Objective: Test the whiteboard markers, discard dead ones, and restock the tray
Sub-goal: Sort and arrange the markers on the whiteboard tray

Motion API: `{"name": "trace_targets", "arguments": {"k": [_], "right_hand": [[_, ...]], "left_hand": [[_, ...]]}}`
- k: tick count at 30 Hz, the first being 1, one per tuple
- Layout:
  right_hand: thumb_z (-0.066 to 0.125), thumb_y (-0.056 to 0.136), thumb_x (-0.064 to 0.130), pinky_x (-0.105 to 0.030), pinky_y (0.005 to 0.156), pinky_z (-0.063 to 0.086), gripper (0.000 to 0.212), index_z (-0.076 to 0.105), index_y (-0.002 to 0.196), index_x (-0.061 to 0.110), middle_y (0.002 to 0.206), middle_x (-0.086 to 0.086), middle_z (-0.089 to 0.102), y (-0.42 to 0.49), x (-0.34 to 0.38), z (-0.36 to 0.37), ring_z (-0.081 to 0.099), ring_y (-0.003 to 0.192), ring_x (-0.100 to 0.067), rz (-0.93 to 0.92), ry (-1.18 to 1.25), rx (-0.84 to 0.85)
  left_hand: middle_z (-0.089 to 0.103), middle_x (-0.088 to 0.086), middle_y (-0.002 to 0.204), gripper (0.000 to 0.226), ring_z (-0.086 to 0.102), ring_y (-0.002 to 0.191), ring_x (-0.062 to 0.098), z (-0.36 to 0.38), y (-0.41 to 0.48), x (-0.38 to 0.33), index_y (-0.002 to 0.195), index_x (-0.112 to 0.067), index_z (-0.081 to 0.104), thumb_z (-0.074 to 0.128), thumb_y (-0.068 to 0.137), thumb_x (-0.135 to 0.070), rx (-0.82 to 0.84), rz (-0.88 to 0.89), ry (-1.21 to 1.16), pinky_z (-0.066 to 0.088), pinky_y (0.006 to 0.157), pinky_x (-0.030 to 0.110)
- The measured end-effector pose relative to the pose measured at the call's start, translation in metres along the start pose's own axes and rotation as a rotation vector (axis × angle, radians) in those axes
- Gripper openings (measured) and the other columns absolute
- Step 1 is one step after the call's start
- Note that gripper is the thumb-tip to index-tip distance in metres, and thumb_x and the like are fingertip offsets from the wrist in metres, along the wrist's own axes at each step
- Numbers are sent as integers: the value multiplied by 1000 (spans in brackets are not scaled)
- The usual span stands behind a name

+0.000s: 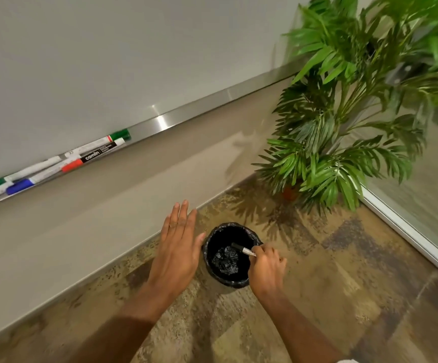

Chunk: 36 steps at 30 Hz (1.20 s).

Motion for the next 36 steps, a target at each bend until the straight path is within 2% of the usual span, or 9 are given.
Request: {"name": "trace_targets", "arguments": {"k": [4,10,14,16,21,27,31,36], "right_hand": [[63,87,10,-45,86,44,25,70,107,21,110,-1,66,18,-5,38,56,106,-27,-8,-23,57],[57,92,13,-45,92,42,28,68,116,22,118,-1,64,37,-5,76,55,112,-26,-21,-14,91],[60,93,17,-49,101,40,39,59,132,22,131,-3,60,46,-9,87,51,124,-27,4,8,95],[61,94,19,-50,101,40,38,58,132,21,132,-3,59,47,-10,85,50,125,-27,24,36,92],[60,96,21,-50,100,38,29,62,126,19,129,-3,61,39,0,52,50,124,-27,28,174,13],[64,95,24,-44,102,36,25,65,120,20,126,2,63,31,36,-19,50,124,-20,-31,266,-117],[63,95,24,-40,102,34,22,65,117,22,125,5,61,21,81,-65,48,124,-16,-148,373,-164],[63,96,21,-31,97,29,21,67,116,20,125,3,61,2,157,-123,49,123,-17,-307,483,-242]], "left_hand": [[-6,2,170,61,-16,155,11,26,5,9,162,-18,9,21,110,-47,9,-20,0,-1,127,39],[-6,2,170,61,-16,155,10,53,3,20,162,-18,7,29,110,-42,14,-21,-35,2,127,42],[-6,3,170,61,-16,155,11,61,1,24,162,-17,7,29,110,-41,12,-18,-29,0,127,41],[-5,4,170,61,-15,155,12,60,-1,25,162,-17,8,30,110,-40,13,-18,-28,1,128,41],[-4,3,170,59,-16,155,10,33,-5,20,161,-17,10,25,110,-43,-5,-38,-51,-4,127,38],[1,3,170,61,-12,156,13,-27,-4,17,161,-16,16,23,109,-47,-64,-52,-75,9,128,47],[4,2,171,60,-10,156,13,-75,-6,22,161,-17,19,26,109,-45,-129,-73,-71,12,127,46],[10,1,170,59,-6,156,11,-137,-10,40,160,-17,24,27,108,-45,-228,-104,-42,8,127,38]]}}
Point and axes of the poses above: each hand's wrist, its own y-axis towards the middle knuckle, its own z-axis out of the palm, x = y × z, the point moved 3 cm from there along y, towards the middle knuckle
